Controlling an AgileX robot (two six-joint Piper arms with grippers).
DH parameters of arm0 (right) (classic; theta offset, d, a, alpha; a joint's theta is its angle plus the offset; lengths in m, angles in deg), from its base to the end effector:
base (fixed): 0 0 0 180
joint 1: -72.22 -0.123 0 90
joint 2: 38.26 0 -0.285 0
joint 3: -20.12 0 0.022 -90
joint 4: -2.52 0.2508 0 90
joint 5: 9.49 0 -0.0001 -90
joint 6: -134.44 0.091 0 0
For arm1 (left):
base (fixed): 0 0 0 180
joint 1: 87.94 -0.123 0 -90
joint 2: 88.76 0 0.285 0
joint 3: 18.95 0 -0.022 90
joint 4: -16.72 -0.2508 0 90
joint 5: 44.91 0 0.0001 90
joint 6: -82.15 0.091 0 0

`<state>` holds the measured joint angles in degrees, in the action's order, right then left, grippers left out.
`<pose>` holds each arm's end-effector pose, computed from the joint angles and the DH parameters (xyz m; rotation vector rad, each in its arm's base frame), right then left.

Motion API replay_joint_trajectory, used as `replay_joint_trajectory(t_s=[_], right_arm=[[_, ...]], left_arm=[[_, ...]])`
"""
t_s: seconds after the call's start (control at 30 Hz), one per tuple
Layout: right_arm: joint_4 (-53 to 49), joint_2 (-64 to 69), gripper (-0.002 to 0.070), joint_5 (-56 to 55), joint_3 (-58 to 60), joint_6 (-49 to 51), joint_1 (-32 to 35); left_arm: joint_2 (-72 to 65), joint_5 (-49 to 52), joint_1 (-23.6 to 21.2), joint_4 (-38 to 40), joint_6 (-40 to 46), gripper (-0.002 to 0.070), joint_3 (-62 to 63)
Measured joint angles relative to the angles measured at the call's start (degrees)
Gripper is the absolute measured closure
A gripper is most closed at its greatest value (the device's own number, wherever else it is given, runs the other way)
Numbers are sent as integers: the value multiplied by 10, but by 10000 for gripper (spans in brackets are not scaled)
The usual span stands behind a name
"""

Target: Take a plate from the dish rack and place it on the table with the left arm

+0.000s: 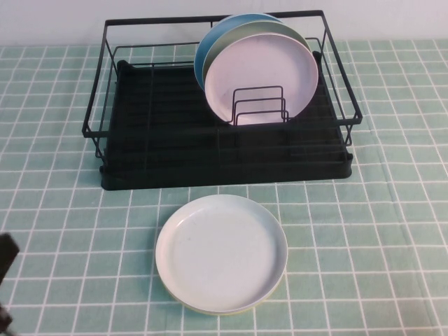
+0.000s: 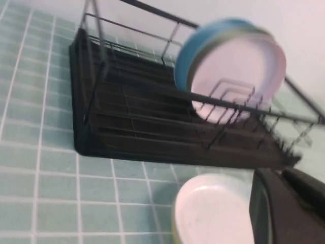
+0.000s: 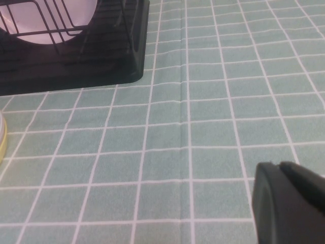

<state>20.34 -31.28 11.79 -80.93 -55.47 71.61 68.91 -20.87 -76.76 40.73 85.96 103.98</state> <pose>0.0524 0.0107 0.1719 0.0222 1.8573 0.1927 0.0625 -0.0278 0.2810 0.0101 1.7993 -0.5179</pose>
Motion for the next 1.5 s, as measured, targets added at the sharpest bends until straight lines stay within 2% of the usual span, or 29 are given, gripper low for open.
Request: replay_joint_trajectory(t_s=[0.27, 0.47, 0.6, 0.7, 0.8, 0.87, 1.0, 1.07, 1.27, 1.5], right_arm=[[0, 0, 694, 0, 0, 0, 0], [0, 0, 694, 0, 0, 0, 0], [0, 0, 694, 0, 0, 0, 0], [0, 0, 694, 0, 0, 0, 0], [0, 0, 694, 0, 0, 0, 0], [0, 0, 694, 0, 0, 0, 0], [0, 0, 694, 0, 0, 0, 0], [0, 0, 694, 0, 0, 0, 0], [0, 0, 694, 0, 0, 0, 0], [0, 0, 694, 0, 0, 0, 0]], left_arm=[[-284, 150, 12, -22, 269, 679, 265], [-476, 249, 13, 15, 375, 679, 455], [-596, 318, 14, 56, 490, 679, 570], [-676, 348, 14, 69, 541, 673, 641], [-734, 363, 14, 82, 572, 612, 704], [-763, 368, 14, 99, 591, 508, 733], [-807, 342, 23, 123, 629, 260, 774], [-821, 308, 36, 124, 653, 214, 785], [-865, 173, 97, 131, 739, 231, 795], [-926, 61, 136, 142, 752, 249, 795]])
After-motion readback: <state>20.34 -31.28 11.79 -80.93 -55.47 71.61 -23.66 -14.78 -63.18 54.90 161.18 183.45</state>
